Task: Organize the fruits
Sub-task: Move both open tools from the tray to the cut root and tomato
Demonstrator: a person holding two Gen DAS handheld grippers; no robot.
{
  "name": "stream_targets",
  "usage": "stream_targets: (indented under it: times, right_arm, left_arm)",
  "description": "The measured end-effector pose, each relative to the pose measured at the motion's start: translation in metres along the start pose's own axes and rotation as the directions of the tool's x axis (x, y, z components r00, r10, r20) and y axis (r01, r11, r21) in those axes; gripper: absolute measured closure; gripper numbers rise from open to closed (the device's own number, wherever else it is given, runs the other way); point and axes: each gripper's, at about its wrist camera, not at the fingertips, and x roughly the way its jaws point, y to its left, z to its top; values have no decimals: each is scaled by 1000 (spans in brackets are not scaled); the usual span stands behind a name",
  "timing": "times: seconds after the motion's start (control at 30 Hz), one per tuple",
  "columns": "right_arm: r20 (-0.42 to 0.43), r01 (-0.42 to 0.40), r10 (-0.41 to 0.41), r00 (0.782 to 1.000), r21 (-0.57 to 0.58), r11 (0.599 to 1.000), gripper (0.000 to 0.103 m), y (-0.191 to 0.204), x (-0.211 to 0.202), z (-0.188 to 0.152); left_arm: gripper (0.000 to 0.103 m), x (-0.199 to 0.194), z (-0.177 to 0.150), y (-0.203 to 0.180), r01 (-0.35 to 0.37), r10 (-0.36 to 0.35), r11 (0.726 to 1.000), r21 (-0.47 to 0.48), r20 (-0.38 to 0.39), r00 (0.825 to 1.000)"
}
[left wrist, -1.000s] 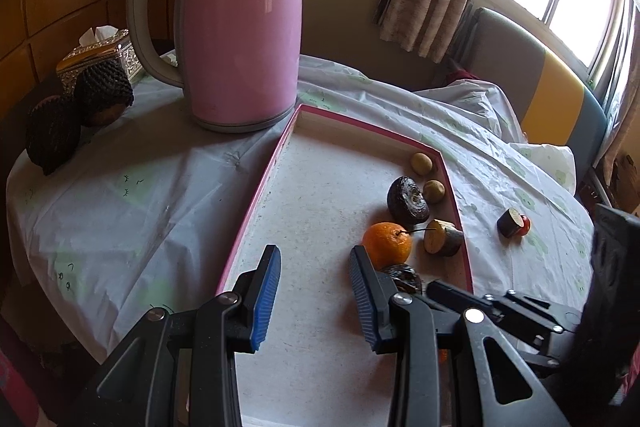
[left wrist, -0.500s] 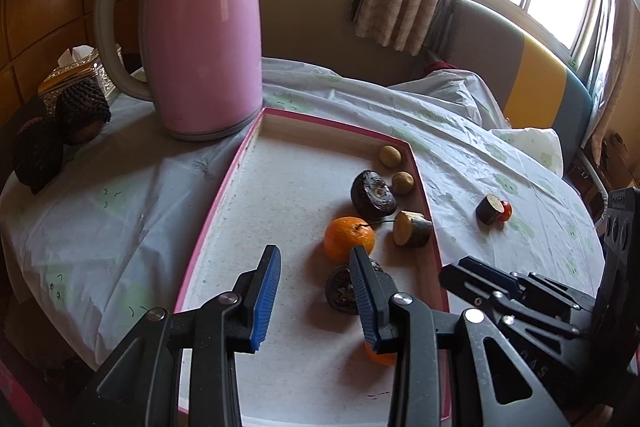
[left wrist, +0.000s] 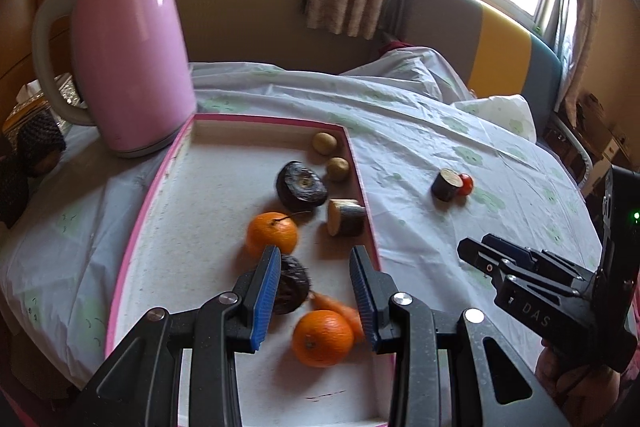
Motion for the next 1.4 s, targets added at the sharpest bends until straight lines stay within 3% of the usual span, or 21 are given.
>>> stream_targets:
  times: [0.17, 0.33, 0.8, 1.2, 1.4]
  right_arm:
    - [16, 60, -60, 998, 26, 998, 52, -21, -5, -3]
    - [23, 112, -113, 993, 42, 993, 52, -38, -9, -8]
    - [22, 144, -146, 989, 73, 987, 52, -63, -4, -8]
    - [-5, 164, -164, 986, 79, 983, 54, -80, 10, -3]
    - [-8, 201, -202, 979, 104, 974, 54, -91, 10, -7]
  left_arm:
    - [67, 7, -1, -21, 29, -28, 999, 47, -20, 999]
    - [67, 12, 0, -39, 47, -45, 995, 92, -29, 999]
    - [67, 31, 0, -68, 73, -63, 986, 148, -73, 995]
    - [67, 50, -2, -66, 114, -102, 990, 78, -142, 985]
    - [67, 65, 14, -79, 127, -113, 988, 89, -150, 982]
